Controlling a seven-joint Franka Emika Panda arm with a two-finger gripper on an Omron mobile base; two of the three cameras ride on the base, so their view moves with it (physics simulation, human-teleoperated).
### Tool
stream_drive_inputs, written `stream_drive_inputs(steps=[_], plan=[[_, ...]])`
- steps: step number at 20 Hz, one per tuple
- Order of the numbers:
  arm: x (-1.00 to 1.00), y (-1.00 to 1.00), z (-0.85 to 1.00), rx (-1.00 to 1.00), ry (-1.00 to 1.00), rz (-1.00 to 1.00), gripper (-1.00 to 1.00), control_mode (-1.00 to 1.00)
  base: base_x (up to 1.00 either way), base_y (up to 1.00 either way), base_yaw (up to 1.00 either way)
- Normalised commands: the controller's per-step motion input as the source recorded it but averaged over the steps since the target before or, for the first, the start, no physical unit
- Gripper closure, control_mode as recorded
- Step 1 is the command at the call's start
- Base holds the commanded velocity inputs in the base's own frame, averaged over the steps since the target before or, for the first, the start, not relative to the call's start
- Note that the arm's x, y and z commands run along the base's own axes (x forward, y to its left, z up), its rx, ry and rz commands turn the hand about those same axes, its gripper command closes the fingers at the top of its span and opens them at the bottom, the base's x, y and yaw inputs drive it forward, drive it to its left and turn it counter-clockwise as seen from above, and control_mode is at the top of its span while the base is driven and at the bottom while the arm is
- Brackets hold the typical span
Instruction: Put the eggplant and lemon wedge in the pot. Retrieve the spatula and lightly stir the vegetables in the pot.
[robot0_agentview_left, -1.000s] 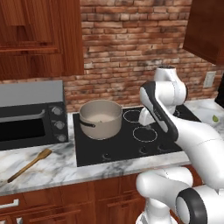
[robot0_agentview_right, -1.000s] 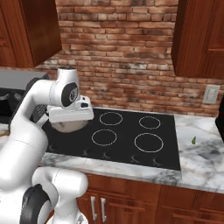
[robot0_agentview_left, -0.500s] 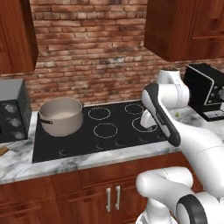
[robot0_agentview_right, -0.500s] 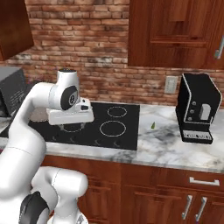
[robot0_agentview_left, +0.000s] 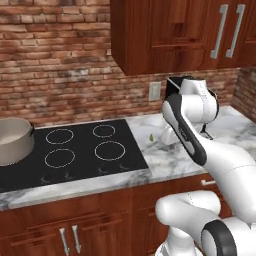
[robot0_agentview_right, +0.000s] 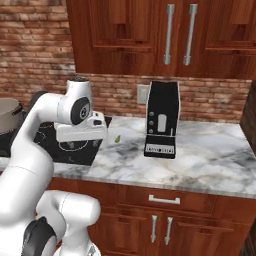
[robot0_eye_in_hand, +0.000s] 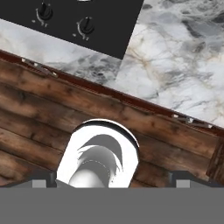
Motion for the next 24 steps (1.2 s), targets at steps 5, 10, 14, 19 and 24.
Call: stream_drive_inputs(steps=[5, 10, 14, 19, 24], plan=[[0.0, 0.0, 0.0, 0.0, 0.0, 0.0, -1.0, 1.0, 0.28, -0.34, 0.0], [0.0, 0.0, 0.0, 0.0, 0.0, 0.0, -1.0, 1.0, 0.3, 0.21, -0.11], [0.0, 0.0, 0.0, 0.0, 0.0, 0.0, -1.0, 1.0, 0.84, 0.25, -0.14], [0.0, 0.0, 0.0, 0.0, 0.0, 0.0, -1.0, 1.0, 0.56, 0.16, -0.09], [0.0, 0.0, 0.0, 0.0, 0.0, 0.0, -1.0, 1.0, 0.0, 0.0, 0.0]])
